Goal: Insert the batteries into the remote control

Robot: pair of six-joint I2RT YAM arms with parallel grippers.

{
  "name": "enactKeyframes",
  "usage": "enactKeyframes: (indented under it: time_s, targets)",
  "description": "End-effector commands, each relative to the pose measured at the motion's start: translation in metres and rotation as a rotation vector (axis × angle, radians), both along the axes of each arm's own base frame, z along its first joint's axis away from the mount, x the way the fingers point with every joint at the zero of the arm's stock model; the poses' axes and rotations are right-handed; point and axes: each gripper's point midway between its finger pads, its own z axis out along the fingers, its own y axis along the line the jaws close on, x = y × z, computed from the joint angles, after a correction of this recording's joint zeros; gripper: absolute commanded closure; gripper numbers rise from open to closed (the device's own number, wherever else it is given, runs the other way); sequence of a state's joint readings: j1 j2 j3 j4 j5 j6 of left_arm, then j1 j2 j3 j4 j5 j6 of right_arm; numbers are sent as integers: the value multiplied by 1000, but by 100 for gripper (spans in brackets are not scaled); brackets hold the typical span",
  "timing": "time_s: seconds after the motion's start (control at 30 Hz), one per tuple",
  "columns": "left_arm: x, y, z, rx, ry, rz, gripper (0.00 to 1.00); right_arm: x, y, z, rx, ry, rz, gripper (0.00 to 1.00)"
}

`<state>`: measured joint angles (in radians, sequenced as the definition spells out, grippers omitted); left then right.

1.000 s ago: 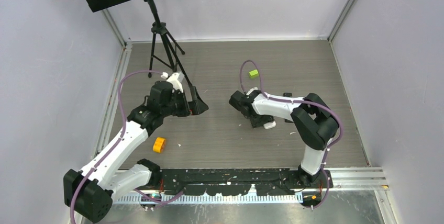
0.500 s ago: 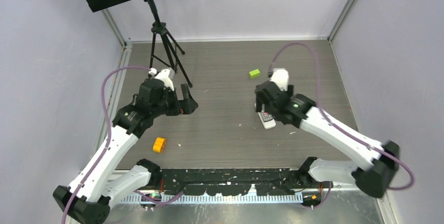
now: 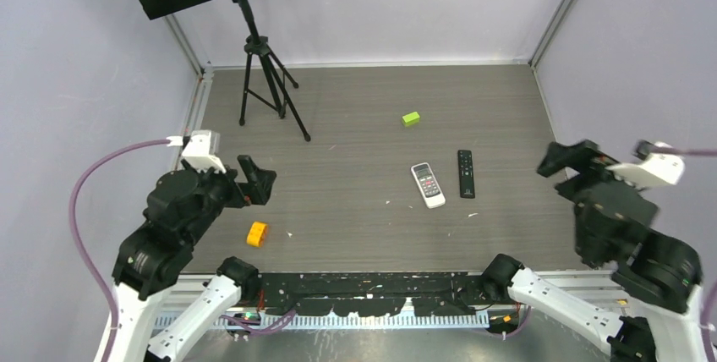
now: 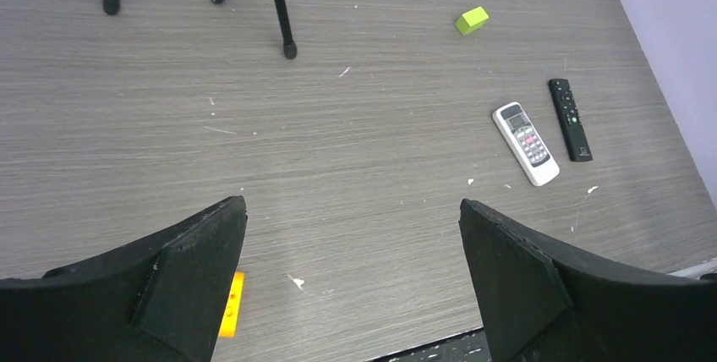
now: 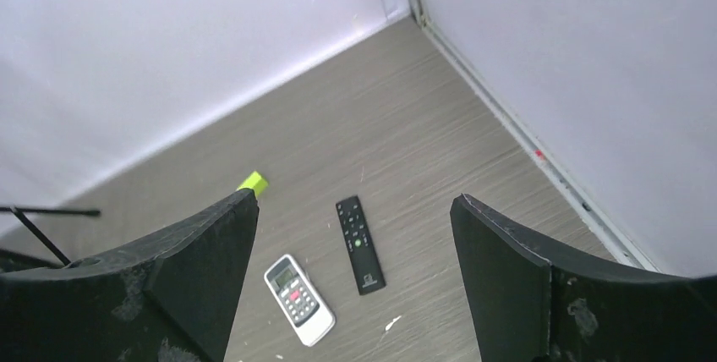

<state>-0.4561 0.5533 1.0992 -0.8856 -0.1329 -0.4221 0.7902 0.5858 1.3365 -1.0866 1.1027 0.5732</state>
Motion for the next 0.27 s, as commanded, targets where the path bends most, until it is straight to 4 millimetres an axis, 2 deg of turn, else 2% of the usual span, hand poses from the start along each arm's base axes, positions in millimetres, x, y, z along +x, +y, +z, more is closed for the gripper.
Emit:
enactKeyframes:
  time_s: [0.0, 0.13, 0.23]
  targets:
    - [-16, 22, 9, 66, -25, 39, 0, -28, -43, 16, -11, -52, -105, 11]
    - [-29, 30, 20, 51, -66, 48, 0, -42, -60, 24, 22, -90, -127, 10]
    - [-34, 32, 24, 35, -80, 51, 0, -46, -65, 24, 41, -105, -128, 10]
